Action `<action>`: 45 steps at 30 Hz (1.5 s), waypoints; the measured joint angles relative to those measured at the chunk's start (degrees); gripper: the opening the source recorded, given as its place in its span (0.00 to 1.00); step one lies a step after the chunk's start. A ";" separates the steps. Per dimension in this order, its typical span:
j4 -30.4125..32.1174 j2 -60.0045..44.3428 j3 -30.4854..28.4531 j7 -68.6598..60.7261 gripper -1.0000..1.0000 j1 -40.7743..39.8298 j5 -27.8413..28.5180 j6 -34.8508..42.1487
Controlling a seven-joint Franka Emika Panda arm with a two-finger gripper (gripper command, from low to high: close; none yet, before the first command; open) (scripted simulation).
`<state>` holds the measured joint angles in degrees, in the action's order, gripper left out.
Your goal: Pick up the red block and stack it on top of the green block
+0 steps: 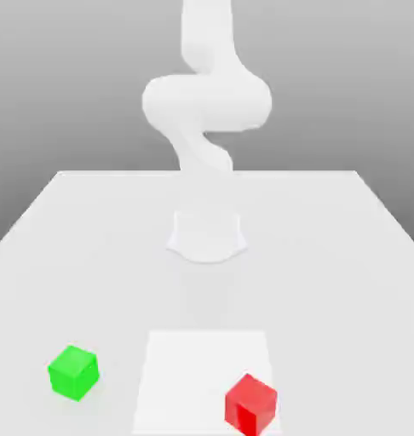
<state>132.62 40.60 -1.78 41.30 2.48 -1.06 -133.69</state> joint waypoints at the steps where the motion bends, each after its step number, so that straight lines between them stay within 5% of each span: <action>1: 0.36 -2.26 -0.77 -1.99 0.50 1.07 -0.48 -0.81; 12: 3.99 -25.42 -6.33 -22.45 0.50 9.89 -5.77 -9.04; 30: 7.27 -61.82 -4.14 -42.98 0.50 11.53 -5.47 -27.28; 31: 7.10 -62.98 -3.82 -43.22 0.00 11.27 -5.78 -28.23; 38: 7.13 -62.79 -3.85 -43.13 0.00 11.29 -5.64 -27.98; 45: 9.82 -51.33 -9.21 -38.33 0.00 9.41 -2.62 -19.31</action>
<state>142.44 -10.73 -10.99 2.97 11.89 -3.68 -153.00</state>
